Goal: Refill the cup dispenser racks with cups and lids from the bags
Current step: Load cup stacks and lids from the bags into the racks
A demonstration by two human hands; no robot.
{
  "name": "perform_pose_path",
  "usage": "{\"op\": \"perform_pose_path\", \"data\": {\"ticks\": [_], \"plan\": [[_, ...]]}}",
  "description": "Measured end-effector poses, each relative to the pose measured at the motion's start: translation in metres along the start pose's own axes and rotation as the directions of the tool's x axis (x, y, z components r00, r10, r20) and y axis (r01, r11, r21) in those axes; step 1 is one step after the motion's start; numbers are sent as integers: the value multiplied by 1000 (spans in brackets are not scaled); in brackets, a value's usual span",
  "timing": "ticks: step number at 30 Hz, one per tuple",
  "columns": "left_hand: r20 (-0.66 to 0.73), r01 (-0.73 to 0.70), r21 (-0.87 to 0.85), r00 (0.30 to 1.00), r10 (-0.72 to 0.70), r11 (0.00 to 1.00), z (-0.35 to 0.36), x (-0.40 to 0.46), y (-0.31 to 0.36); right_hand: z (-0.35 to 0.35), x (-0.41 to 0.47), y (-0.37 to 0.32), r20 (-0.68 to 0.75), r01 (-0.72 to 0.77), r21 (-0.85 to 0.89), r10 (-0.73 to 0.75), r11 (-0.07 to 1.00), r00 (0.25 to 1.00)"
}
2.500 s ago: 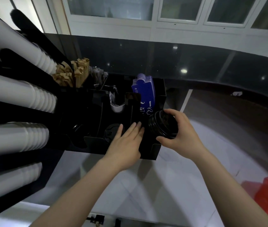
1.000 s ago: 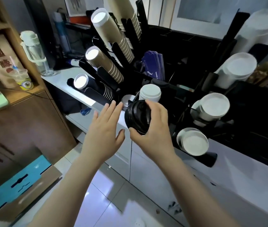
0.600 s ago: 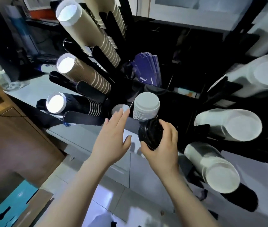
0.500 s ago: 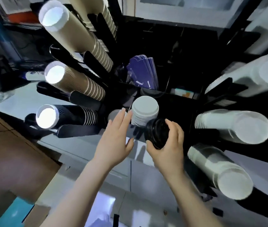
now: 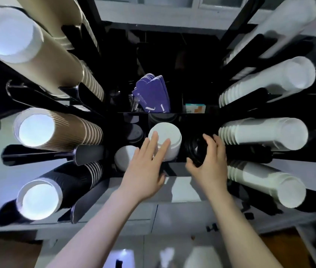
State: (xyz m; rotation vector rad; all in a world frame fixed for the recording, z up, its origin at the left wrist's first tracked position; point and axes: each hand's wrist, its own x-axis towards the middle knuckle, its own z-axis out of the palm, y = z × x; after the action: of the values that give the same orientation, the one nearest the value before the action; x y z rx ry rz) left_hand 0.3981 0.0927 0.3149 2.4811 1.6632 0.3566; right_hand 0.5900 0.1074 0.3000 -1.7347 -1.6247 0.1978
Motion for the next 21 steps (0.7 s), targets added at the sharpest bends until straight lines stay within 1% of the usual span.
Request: {"op": "perform_pose_path", "data": {"ticks": [7, 11, 16, 19, 21], "plan": [[52, 14, 13, 999, -15, 1000, 0, -1, 0, -1, 18, -4, 89, 33, -97, -24, 995, 996], [57, 21, -21, 998, -20, 1000, 0, 0, 2, -1, 28, -9, 158, 28, -207, 5, 978, 987], [58, 43, -70, 998, -39, 997, 3, -2, 4, 2, 35, -14, 169, 36, -332, 22, 943, 985], [47, 42, -80, 998, -39, 996, 4, -2, 2, 3, 40, -16, 212, 24, -407, 69, 913, 975], [43, 44, -92, 998, -40, 995, 4, -3, 2, 4, 43, -16, 245, 16, -427, 99, 904, 964]]}}
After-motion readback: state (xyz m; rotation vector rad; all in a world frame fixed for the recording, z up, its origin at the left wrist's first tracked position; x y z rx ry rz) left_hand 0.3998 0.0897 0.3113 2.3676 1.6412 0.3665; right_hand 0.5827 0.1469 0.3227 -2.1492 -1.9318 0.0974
